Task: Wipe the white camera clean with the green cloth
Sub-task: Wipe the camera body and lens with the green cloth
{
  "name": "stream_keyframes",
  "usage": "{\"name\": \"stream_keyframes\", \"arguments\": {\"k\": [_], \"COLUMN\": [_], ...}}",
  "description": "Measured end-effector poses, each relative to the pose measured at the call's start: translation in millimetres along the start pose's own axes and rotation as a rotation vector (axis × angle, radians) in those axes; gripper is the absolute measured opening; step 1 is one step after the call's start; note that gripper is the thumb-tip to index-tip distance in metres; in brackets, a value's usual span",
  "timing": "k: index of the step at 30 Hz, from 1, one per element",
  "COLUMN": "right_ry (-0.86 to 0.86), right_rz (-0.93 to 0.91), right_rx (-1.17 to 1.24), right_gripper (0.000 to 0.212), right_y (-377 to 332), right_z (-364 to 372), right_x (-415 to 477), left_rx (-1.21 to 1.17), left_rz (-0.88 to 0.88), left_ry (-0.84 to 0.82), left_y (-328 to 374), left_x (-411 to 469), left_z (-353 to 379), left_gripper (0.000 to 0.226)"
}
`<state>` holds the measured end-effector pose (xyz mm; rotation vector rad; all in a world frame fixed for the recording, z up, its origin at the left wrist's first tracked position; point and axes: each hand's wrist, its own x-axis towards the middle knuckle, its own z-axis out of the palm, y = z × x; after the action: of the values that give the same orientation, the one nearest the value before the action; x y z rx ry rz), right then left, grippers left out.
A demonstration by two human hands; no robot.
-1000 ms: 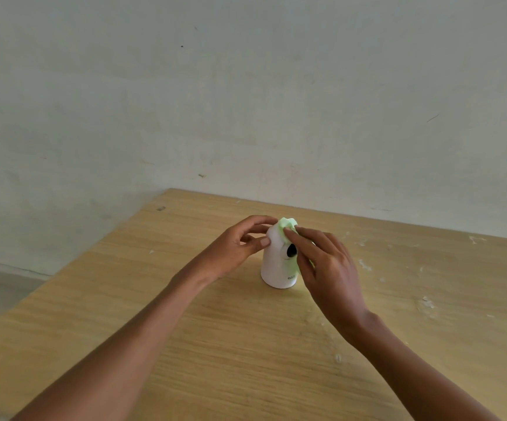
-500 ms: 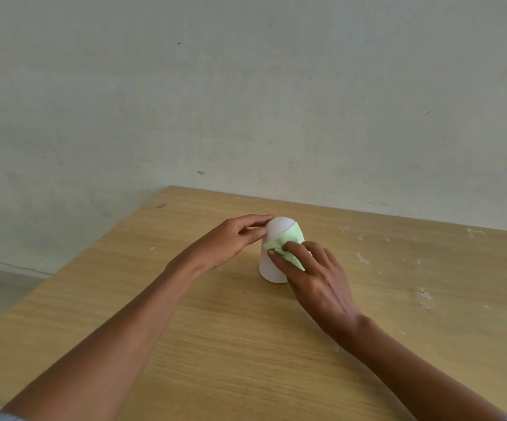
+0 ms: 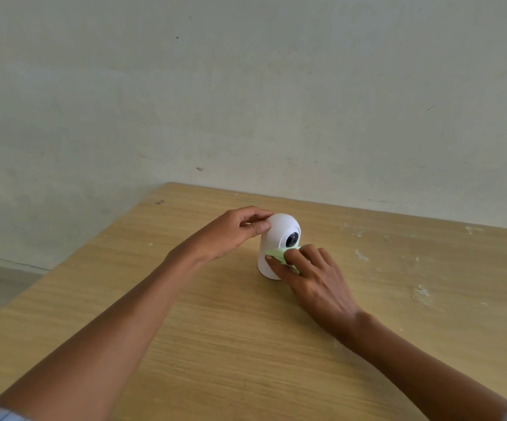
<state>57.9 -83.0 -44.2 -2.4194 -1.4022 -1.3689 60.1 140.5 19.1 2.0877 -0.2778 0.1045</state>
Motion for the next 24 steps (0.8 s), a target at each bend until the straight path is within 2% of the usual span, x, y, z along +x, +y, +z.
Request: {"name": "stream_keyframes", "arguments": {"k": [5,12,19,24], "right_ry": [0.013,-0.092,-0.014,-0.118], "right_rz": [0.036,-0.013,0.057,0.005], "right_rx": [-0.011,-0.006,0.014,0.024], "right_gripper": [0.054,0.045,0.052,0.046], "right_y": [4.1,-3.0,1.5,-2.8], "right_z": [-2.3,6.7,-4.4,5.2], "right_x": [8.4,-6.8,8.1,-6.5], "left_rx": [0.011,0.007,-0.009,0.007], "left_rz": [-0.012,-0.041,-0.042,-0.054], "left_ry": [-0.023,-0.029,0.022,0.007], "left_y": [-0.3,5.9,2.0,3.3], "left_x": [1.7,-0.7,2.2,3.6], "left_z": [-2.6,-1.7,1.1,-0.8], "left_gripper": [0.04,0.037,0.038,0.04]}}
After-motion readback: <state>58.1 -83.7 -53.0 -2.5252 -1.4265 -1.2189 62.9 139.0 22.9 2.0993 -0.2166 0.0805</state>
